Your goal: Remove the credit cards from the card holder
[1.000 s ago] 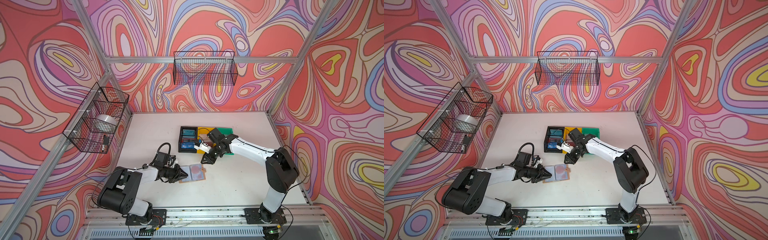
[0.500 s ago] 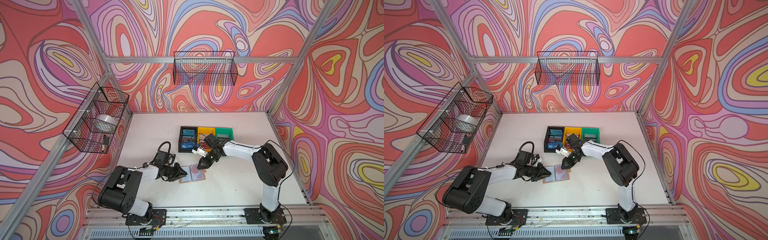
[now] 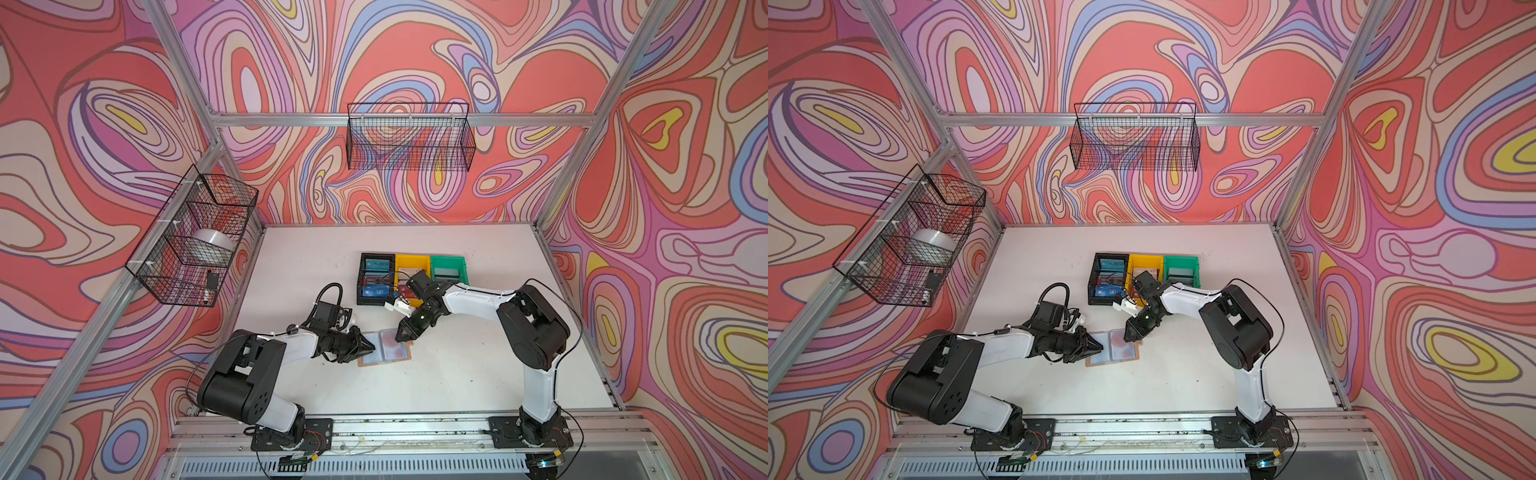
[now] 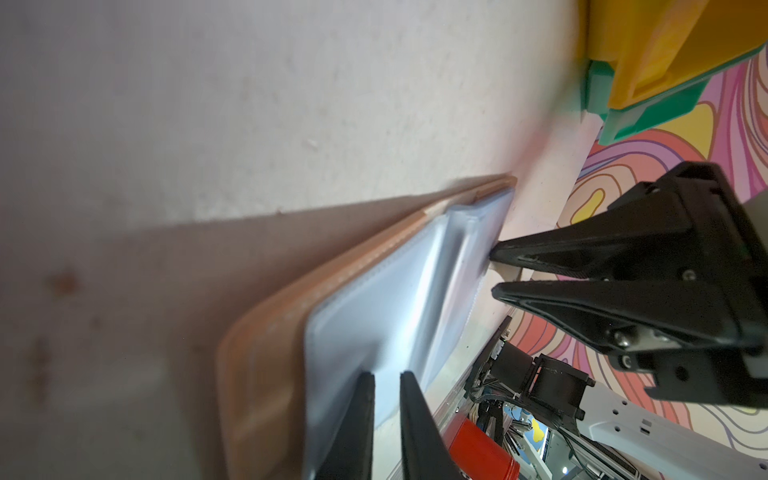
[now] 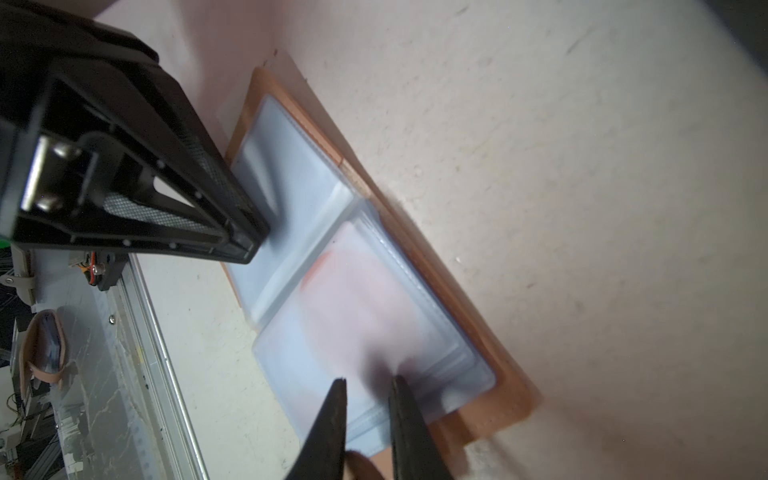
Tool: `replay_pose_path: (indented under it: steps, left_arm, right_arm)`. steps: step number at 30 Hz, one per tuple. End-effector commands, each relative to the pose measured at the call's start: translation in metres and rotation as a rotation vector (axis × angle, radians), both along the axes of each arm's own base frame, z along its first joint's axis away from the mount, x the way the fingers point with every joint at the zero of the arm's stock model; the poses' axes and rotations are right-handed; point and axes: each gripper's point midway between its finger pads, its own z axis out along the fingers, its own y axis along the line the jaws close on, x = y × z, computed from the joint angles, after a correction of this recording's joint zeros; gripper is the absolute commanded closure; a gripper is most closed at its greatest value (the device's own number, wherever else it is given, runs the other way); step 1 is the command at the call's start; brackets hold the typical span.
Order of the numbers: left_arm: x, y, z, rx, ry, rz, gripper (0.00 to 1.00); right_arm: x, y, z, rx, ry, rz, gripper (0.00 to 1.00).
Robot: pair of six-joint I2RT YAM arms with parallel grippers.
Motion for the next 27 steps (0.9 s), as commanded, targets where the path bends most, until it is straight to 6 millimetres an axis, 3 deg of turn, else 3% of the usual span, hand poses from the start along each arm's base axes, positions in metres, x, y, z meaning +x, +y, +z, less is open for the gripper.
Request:
replay_pose_path:
  steps: [1,20,27]
  left_arm:
    - [-0.003,0.005,-0.012,0.049,0.026,0.005,0.83]
    - [-0.005,0.006,-0.014,0.05,0.023,0.003,0.83]
    - [-0.006,0.006,-0.013,0.055,0.024,-0.005,0.83]
  right_arm:
    - [-0.003,-0.003,-0.019,-0.04,0.032,-0.01,0.78]
    - [-0.014,0.023,-0.018,0.032,0.107,0.039,0.78]
    - [-0.015,0.034,-0.008,0.067,0.1,0.061,0.78]
